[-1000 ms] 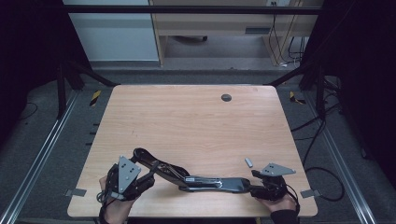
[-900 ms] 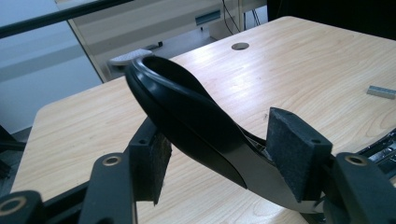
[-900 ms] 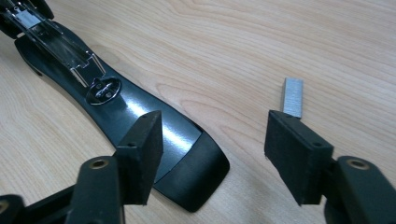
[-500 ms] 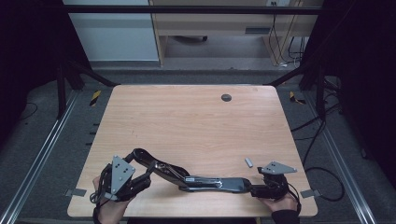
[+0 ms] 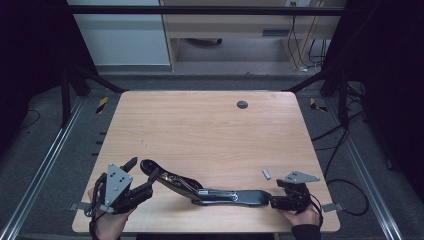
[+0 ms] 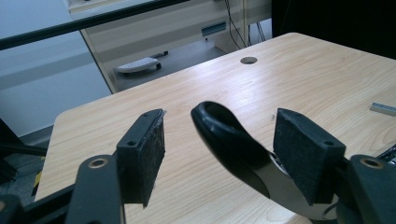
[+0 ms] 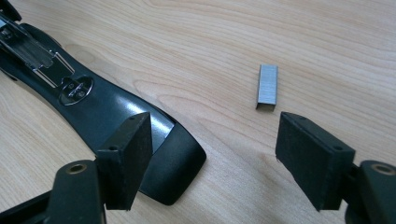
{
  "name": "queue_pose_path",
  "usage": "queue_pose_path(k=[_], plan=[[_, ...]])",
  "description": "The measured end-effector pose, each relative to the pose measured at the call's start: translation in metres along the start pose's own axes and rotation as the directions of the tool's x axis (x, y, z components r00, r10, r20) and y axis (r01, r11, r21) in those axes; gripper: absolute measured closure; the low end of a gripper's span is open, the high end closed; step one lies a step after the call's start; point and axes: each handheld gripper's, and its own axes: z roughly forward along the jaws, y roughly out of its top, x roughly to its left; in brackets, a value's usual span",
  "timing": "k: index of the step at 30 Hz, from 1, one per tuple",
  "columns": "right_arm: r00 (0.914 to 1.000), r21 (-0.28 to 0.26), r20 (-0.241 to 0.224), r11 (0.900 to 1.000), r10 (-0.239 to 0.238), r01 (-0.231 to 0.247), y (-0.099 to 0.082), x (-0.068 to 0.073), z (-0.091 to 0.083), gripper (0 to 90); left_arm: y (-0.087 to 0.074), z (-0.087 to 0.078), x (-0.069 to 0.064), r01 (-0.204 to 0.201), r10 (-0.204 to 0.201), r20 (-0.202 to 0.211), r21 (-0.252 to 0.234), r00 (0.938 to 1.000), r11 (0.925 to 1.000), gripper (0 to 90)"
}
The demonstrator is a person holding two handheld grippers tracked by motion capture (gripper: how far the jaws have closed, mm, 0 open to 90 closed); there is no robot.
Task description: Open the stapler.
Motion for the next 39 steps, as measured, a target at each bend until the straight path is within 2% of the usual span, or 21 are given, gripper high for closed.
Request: queue_pose_path(k=[6,13,19,26,29,33,37,39], plan=[[1.0,-0.017,0.008,0.9998,0.003,-0.002,0.0,0.0,-0.002,28.9,0.004,-0.004,-0.002,0.001,-0.001,0.014,-0.014,0.9999,0.9999,32.2],[0.9997,-0.024,0.018,0.9996,0.014,-0.014,0.0,0.001,-0.003,30.0,0.01,-0.01,0.002,0.016,-0.015,0.008,-0.042,0.9999,0.999,32.7],[0.9996,-0.037,0.029,0.9993,0.005,-0.004,-0.001,-0.001,-0.005,31.2,0.013,-0.019,0.016,0.048,-0.049,-0.014,-0.07,0.9987,0.9964,32.9],[0.9995,-0.038,0.027,0.9992,0.013,-0.012,0.0,-0.001,-0.006,34.9,0.009,-0.021,0.034,0.076,-0.081,-0.069,-0.073,0.9943,0.9944,33.2],[0.9998,-0.039,0.019,0.9992,-0.003,0.004,-0.001,0.0,-0.007,41.2,0.007,-0.021,0.04,0.082,-0.088,-0.092,-0.07,0.9919,0.9942,33.3],[0.9998,-0.045,0.018,0.999,-0.006,0.007,-0.001,0.0,-0.008,43.0,0.001,-0.017,0.048,0.084,-0.09,-0.119,-0.05,0.9888,0.9952,33.3],[0.9997,-0.048,0.022,0.9988,0.002,0.0,-0.001,-0.001,-0.009,43.7,-0.01,-0.008,0.054,0.088,-0.088,-0.128,-0.011,0.9878,0.9961,33.5],[0.9998,-0.047,0.022,0.9989,-0.004,0.005,-0.001,-0.002,-0.01,44.2,-0.018,-0.001,0.056,0.085,-0.081,-0.135,0.025,0.9876,0.9961,33.4]])
